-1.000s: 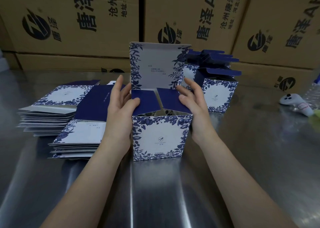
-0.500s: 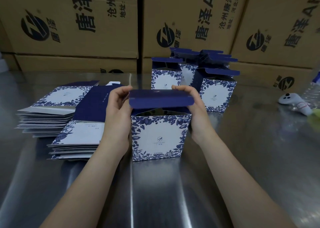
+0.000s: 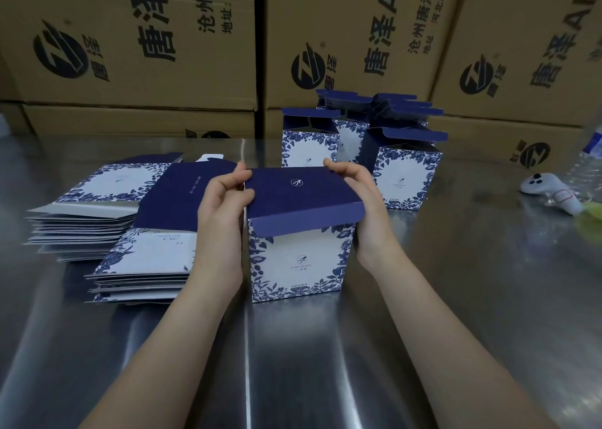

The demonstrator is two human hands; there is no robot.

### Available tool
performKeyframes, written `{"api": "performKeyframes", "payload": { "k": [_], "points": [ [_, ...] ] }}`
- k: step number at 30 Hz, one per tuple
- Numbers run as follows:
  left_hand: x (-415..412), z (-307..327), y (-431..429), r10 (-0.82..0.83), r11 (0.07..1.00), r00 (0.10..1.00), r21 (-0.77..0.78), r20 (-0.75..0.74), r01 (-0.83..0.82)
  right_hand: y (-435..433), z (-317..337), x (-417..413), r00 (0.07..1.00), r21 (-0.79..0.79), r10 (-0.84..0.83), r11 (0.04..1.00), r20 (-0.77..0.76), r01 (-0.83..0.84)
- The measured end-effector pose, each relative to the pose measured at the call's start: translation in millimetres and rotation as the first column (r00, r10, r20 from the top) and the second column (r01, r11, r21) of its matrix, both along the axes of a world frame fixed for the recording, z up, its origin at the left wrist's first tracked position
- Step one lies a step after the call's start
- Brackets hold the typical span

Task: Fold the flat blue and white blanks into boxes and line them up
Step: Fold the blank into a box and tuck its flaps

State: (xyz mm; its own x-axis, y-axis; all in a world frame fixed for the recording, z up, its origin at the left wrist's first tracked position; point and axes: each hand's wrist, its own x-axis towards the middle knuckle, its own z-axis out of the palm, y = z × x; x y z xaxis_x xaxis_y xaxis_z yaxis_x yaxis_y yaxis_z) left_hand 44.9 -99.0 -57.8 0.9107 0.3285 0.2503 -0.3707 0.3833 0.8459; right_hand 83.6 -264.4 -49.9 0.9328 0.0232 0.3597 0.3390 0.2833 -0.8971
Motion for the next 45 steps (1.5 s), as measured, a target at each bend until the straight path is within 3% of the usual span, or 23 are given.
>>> {"api": "performKeyframes", "payload": {
  "k": [11, 19, 25, 28, 32, 36, 41, 45],
  "points": [
    [-4.2, 3.3, -3.0, 0.096, 0.990, 0.995, 0.107, -0.030, -0.092, 0.4, 1.3, -0.7, 0.994, -0.011, -0.112, 0.994, 0.006, 0.112],
    [-7.8, 1.8, -4.4, -0.026, 0.990, 0.999, 0.139, -0.045, 0.032, -2.4, 0.0, 1.2, 0.987, -0.038, -0.158, 0.987, 0.020, 0.158],
    [-5.3, 1.7, -4.1, -0.031, 0.986, 0.999, 0.165, -0.016, 0.033, -2.5, -0.8, -1.6, 0.992, -0.088, -0.118, 0.989, 0.046, 0.122],
    [-4.0, -0.2, -2.7, 0.016, 0.967, 1.000, 0.253, -0.012, -0.013, -2.5, -1.0, 1.0, 0.990, -0.105, -0.135, 0.985, 0.039, 0.139],
    [-5.0, -1.3, -3.1, 0.120, 0.878, 0.990, 0.457, 0.079, -0.143, -2.0, -1.9, 3.6, 0.978, -0.104, -0.197, 0.973, 0.070, 0.204],
    [-3.7, -5.2, -1.2, 0.085, 0.846, 0.991, 0.518, 0.100, -0.125, -3.3, -3.4, 4.5, 0.958, -0.105, -0.244, 0.960, 0.148, 0.261],
    [-3.1, -7.3, -2.7, 0.059, 0.870, 0.991, 0.482, 0.118, -0.109, -5.3, -2.3, 2.5, 0.974, -0.141, -0.160, 0.973, 0.159, 0.183],
    [-0.9, -9.7, -2.5, 0.084, 0.877, 0.985, 0.458, 0.152, -0.146, -8.4, 0.8, -2.5, 0.988, -0.265, -0.004, 0.963, 0.154, 0.045]
  ]
}}
